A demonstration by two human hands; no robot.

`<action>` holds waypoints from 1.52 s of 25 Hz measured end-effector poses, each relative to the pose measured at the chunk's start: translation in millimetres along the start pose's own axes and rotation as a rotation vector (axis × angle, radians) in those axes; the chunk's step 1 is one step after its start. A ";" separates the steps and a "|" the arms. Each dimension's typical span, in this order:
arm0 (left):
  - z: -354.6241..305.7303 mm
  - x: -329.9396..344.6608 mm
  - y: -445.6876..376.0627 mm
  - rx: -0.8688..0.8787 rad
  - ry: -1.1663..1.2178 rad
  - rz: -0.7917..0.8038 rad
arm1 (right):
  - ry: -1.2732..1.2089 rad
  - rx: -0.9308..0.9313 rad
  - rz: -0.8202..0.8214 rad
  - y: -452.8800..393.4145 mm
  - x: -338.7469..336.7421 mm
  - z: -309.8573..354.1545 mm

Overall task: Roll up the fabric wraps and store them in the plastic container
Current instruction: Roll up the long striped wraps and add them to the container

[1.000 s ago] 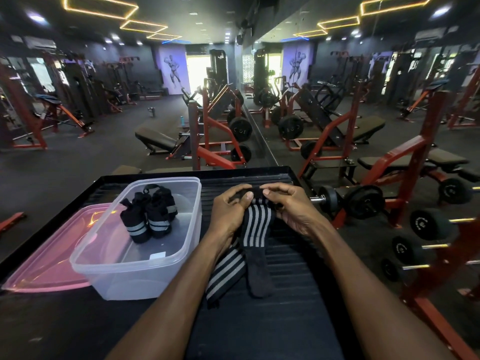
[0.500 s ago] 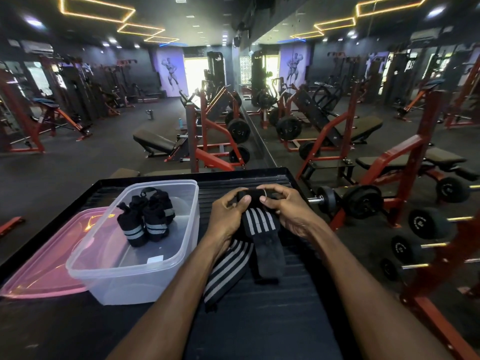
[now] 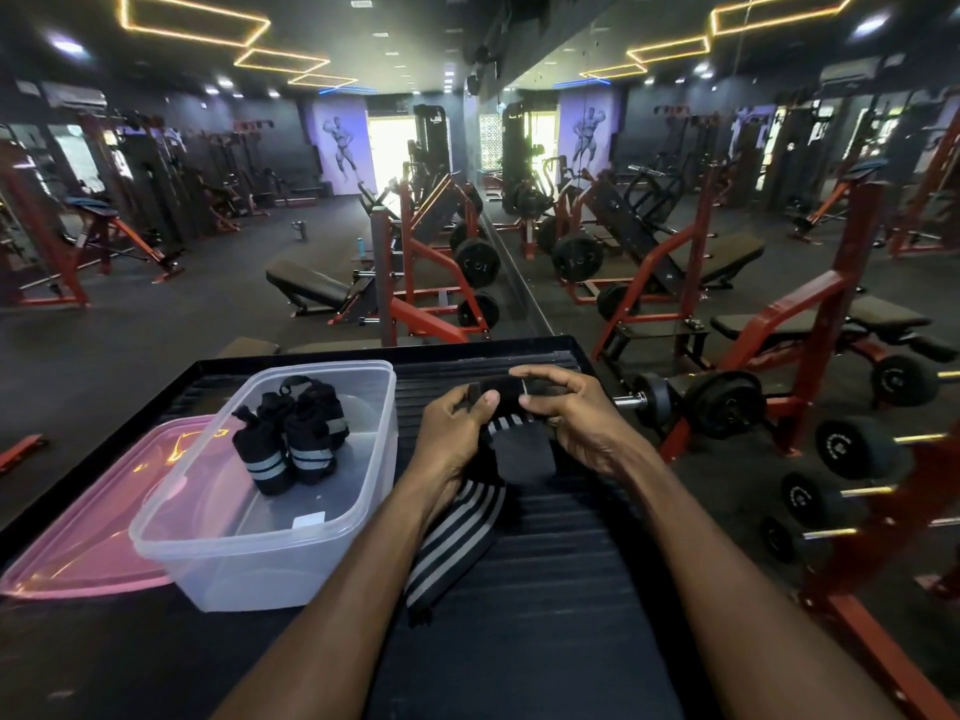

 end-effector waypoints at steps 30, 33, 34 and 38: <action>-2.2 4.2 -1.3 -0.048 0.095 0.086 | 0.045 -0.005 -0.020 0.3 -0.9 -1.6; 1.7 2.9 -0.4 -0.112 0.106 0.075 | 0.057 -0.057 -0.017 -2.6 -3.4 -1.9; 2.1 1.6 -1.3 -0.091 0.063 0.050 | 0.061 -0.056 -0.026 -3.8 -3.5 -2.6; 0.6 -1.3 -1.2 0.004 0.011 -0.015 | 0.001 0.031 -0.010 -1.3 0.8 -4.2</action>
Point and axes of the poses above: each hand's wrist, its own y-axis away from the middle knuckle, its own x-axis out of the palm, z = x × y, the point moved 4 cm from there along -y, towards the middle knuckle, and after that the axes turned 14 degrees about -y, right-handed, at the moved point
